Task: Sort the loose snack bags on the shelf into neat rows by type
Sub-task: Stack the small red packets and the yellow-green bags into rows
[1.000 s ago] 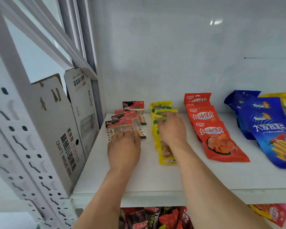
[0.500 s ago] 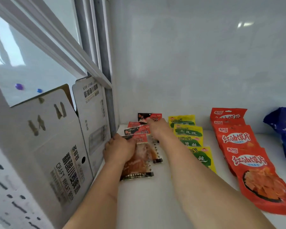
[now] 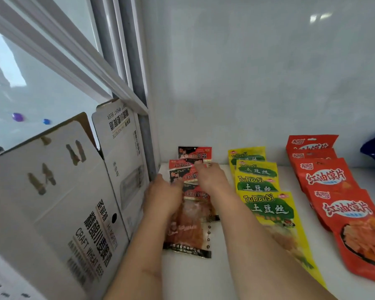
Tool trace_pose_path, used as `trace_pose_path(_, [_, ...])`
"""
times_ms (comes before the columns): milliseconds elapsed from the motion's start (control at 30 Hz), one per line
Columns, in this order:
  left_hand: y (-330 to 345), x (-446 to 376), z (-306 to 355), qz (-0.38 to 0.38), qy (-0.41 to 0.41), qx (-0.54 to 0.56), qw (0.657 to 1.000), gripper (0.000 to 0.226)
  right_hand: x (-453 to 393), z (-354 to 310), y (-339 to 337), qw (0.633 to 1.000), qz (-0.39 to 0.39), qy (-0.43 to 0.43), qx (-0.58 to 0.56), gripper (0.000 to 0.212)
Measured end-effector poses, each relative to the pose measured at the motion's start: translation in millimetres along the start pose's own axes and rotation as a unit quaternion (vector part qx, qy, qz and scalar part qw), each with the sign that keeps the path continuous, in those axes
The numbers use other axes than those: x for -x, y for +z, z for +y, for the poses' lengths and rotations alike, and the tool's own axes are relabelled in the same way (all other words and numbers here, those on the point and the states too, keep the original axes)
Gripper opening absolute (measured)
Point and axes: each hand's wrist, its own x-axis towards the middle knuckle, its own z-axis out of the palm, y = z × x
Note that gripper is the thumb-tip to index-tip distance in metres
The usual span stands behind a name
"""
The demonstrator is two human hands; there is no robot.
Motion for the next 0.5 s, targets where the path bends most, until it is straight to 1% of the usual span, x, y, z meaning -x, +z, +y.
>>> trace_pose_path(67, [-6, -10, 8, -0.016, -0.022, 0.068, 0.997, 0.033, 2, 1, -4, 1.0, -0.008, 0.005, -0.002, 0.062])
trace_pose_path(100, [-7, -14, 10, -0.024, -0.026, 0.097, 0.995, 0.033, 7, 1, -7, 1.0, -0.008, 0.004, -0.007, 0.059])
trace_pose_path(133, [-7, -19, 11, -0.039, -0.031, 0.119, 0.992, 0.038, 9, 3, -9, 1.0, -0.011, 0.01, -0.018, 0.056])
trace_pose_path(200, [-3, -25, 9, -0.064, -0.035, 0.128, 0.989, 0.055, 18, 4, -12, 0.999, -0.02, 0.018, -0.047, 0.054])
trace_pose_path(300, [0, -26, 11, -0.096, -0.018, 0.101, 0.99, 0.062, 28, 1, -8, 0.993, -0.047, 0.02, -0.103, 0.066])
trace_pose_path(367, [-1, -25, 13, -0.112, -0.009, 0.116, 0.987, 0.067, 5, 16, -2, 0.991, -0.049, 0.008, -0.122, 0.072])
trace_pose_path(400, [0, -27, 12, -0.118, -0.01, 0.137, 0.984, 0.061, -13, 26, 4, 0.99, -0.053, 0.008, -0.128, 0.073])
trace_pose_path(467, [-2, -28, 11, -0.126, -0.007, 0.164, 0.978, 0.046, -23, 28, 5, 0.99, -0.048, 0.02, -0.128, 0.074])
trace_pose_path(500, [-1, -32, 9, -0.126, -0.01, 0.168, 0.978, 0.046, -22, 26, 2, 0.99, -0.047, 0.018, -0.128, 0.073])
